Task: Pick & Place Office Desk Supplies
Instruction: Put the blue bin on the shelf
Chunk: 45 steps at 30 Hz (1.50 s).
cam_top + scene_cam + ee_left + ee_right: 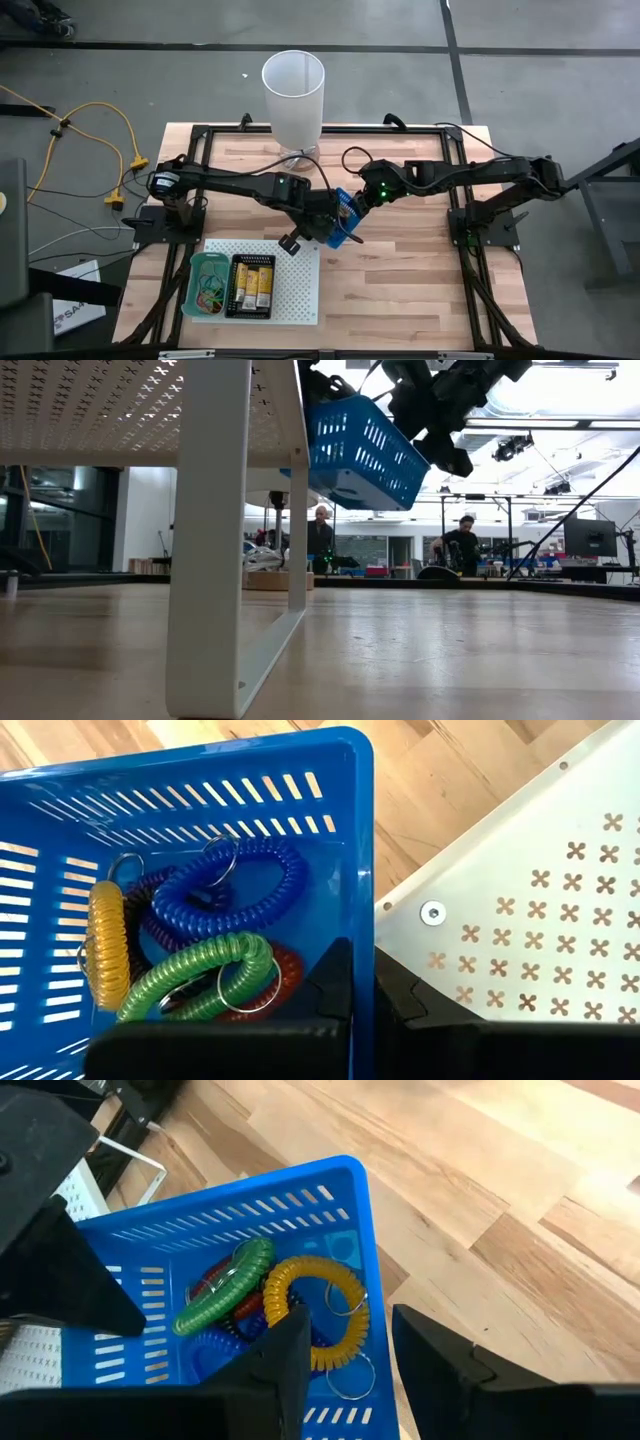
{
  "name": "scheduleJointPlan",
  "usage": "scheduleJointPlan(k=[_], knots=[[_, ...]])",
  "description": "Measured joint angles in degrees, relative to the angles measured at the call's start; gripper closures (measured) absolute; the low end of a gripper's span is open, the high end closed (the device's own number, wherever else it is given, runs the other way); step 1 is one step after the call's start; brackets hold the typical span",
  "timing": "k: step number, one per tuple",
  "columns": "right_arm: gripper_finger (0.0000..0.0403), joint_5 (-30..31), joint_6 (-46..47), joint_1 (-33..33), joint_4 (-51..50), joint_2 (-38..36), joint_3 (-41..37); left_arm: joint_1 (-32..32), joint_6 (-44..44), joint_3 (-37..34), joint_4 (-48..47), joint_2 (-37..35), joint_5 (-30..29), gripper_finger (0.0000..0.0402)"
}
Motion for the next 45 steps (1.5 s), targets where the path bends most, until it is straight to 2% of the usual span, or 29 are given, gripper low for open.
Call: scheduleJointPlan(k=[4, 13, 20, 28, 37, 45], knots=[[0.0272, 0.2, -0.2, -0.1, 0.0, 0.0, 0.0, 0.0, 0.0, 0.0, 0.0, 0.0, 0.0, 0.0401], [0.0272, -3.3, -0.4, -2.8, -0.2, -1.3, 0.0, 0.0, 0.1, 0.1, 0.0, 0.0, -0.9, 0.0401], [0.0272, -2.8, -3.3, -5.2, -0.1, -1.6, 0.0, 0.0, 0.1, 0.1, 0.0, 0.0, -0.8, 0.0401], [0.0272, -5.2, -5.9, -8.1, -0.2, -2.2, 0.0, 0.0, 0.1, 0.2, 0.1, -0.1, -1.0, 0.0401], [0.0272, -6.1, -12.5, -16.0, -0.1, -5.6, 0.0, 0.0, 0.1, 0.2, 0.5, -1.4, -2.5, 0.0401], [0.0272, -5.7, -16.5, -21.1, -0.1, -5.7, 0.0, 0.0, -4.7, 0.2, 0.8, -5.4, -2.4, 0.0401]])
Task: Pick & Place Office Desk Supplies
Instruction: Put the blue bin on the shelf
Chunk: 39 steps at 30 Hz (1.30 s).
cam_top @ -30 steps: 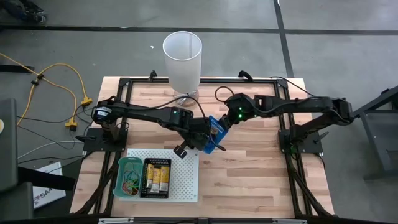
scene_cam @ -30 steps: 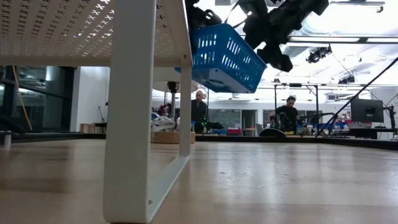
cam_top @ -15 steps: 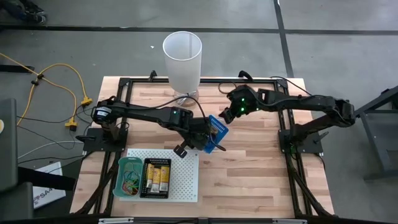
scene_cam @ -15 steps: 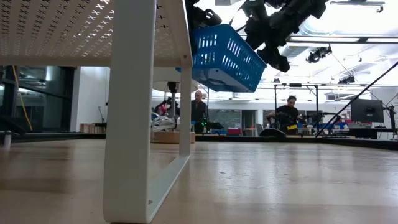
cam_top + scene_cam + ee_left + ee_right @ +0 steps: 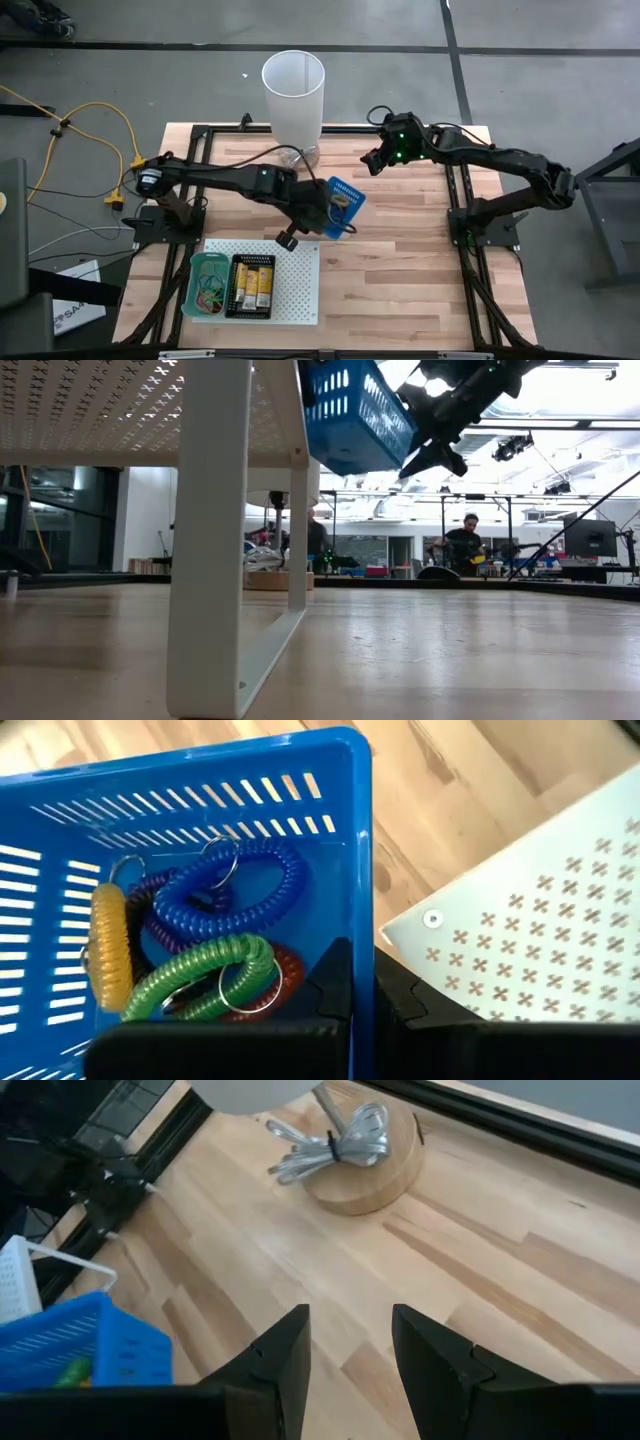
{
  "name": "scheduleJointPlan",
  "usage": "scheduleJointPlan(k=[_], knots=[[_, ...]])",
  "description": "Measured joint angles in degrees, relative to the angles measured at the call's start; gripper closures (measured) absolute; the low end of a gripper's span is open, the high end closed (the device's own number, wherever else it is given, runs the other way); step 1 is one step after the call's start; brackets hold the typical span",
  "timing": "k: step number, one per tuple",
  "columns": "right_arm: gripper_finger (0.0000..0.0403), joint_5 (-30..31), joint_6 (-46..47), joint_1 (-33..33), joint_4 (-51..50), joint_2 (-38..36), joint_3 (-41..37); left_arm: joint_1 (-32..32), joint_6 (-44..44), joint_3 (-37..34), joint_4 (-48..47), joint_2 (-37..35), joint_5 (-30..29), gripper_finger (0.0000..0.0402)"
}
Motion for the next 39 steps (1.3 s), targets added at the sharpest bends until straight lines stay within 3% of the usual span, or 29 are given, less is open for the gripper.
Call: scheduleJointPlan(k=[6, 20, 33, 39], knots=[[0.0272, 0.0, -0.2, -0.3, 0.0, 0.0, 0.0, 0.0, -4.3, 0.0, 0.1, -1.3, -0.5, 0.0401], [0.0272, -0.1, 0.0, 0.6, 0.2, 0.0, 0.0, -3.1, -11.5, 0.0, 0.2, -1.3, -10.0, 0.0401], [0.0272, -0.3, 0.0, 0.6, 0.2, 0.0, 0.0, -12.1, -24.6, 0.0, -0.1, -1.3, -21.2, 0.0401], [0.0272, -0.2, 0.0, 0.6, 0.2, 0.0, 0.0, -16.6, -31.8, 0.4, -2.6, -1.2, -21.7, 0.0401]])
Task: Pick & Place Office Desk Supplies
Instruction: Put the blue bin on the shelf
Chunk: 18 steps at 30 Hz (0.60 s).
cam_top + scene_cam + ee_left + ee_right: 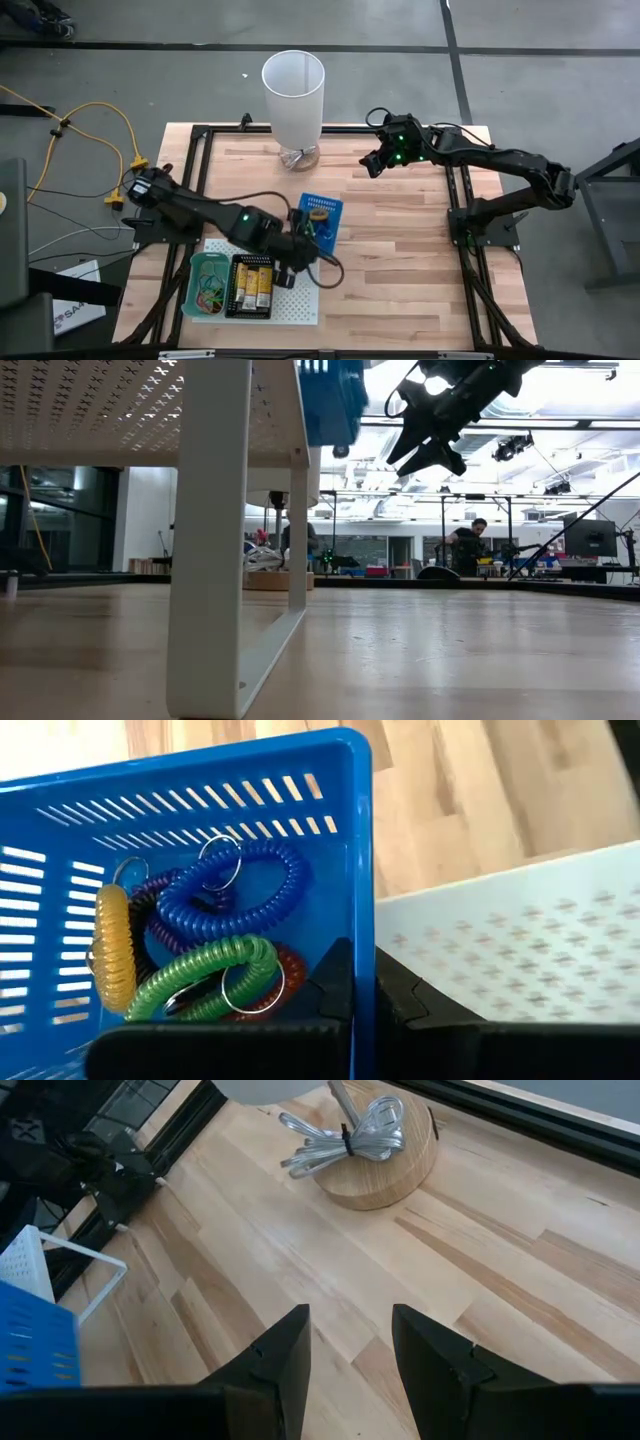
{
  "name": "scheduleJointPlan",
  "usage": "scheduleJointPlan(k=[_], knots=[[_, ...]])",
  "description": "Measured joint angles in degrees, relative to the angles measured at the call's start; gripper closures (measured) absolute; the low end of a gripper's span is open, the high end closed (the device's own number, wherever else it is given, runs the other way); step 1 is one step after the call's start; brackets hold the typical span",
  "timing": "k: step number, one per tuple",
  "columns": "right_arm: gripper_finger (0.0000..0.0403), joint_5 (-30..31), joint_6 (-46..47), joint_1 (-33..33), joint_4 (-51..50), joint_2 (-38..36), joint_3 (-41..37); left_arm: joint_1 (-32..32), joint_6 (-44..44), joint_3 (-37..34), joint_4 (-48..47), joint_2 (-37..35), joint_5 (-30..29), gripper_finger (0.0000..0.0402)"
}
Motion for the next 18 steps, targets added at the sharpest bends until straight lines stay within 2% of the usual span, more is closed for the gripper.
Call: scheduleJointPlan(k=[8, 18], knots=[[0.0272, 0.0, 0.0, 0.0, 0.0, 0.0, 0.0, -3.4, -8.1, 5.0, -4.6, 0.0, -5.8, 0.0401], [0.0272, 0.0, 0.0, 0.0, 0.0, 0.0, 0.0, -8.3, -17.8, 5.2, -6.9, 0.0, -5.5, 0.0401]])
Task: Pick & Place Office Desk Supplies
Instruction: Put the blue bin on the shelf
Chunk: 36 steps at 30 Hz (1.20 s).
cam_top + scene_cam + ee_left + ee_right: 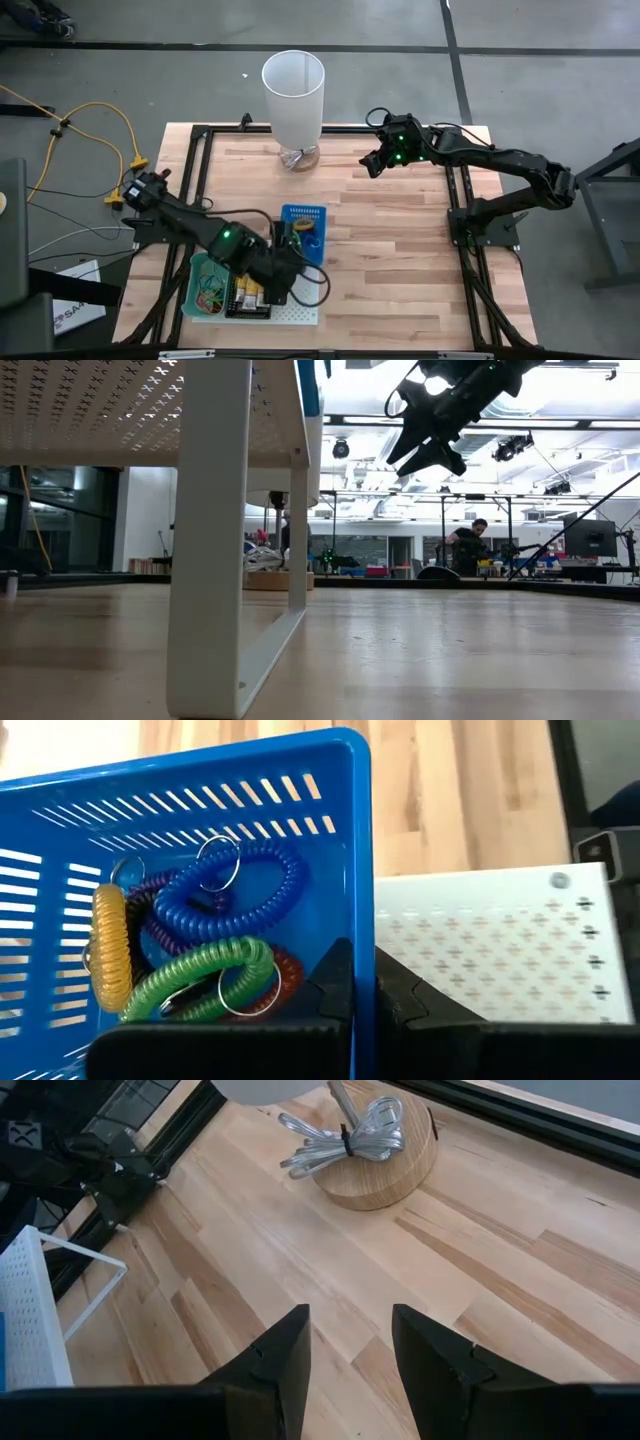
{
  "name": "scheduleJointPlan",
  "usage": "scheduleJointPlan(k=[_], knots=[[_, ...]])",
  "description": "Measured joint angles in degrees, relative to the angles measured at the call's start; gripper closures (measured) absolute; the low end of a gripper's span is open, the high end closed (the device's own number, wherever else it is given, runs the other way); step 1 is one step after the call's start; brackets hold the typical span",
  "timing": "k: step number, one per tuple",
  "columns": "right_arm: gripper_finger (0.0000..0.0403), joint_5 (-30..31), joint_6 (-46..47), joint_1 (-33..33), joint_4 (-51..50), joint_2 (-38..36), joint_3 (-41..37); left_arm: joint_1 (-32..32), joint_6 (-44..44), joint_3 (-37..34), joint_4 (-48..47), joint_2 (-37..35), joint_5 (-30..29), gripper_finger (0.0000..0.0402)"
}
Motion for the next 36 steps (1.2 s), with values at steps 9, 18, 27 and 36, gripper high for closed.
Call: scheduleJointPlan(k=[9, 18, 27, 36], knots=[[0.0272, 0.0, 0.0, 0.0, 0.1, 0.0, 0.0, -3.5, -3.8, 1.8, 0.4, 3.3, 0.3, 0.0401], [0.0272, 0.0, 0.0, 0.0, 0.2, 0.0, 0.0, -5.9, -6.7, 9.8, -3.0, 10.4, 0.4, 0.0401], [0.0272, 0.0, 0.0, 0.0, 0.2, 0.0, 0.0, -9.4, -11.6, 12.2, -3.6, 13.9, 0.4, 0.0401], [0.0272, 0.0, 0.0, 0.0, 0.2, 0.0, 0.0, -11.6, -16.8, 12.3, -3.2, 14.9, -0.3, 0.0401]])
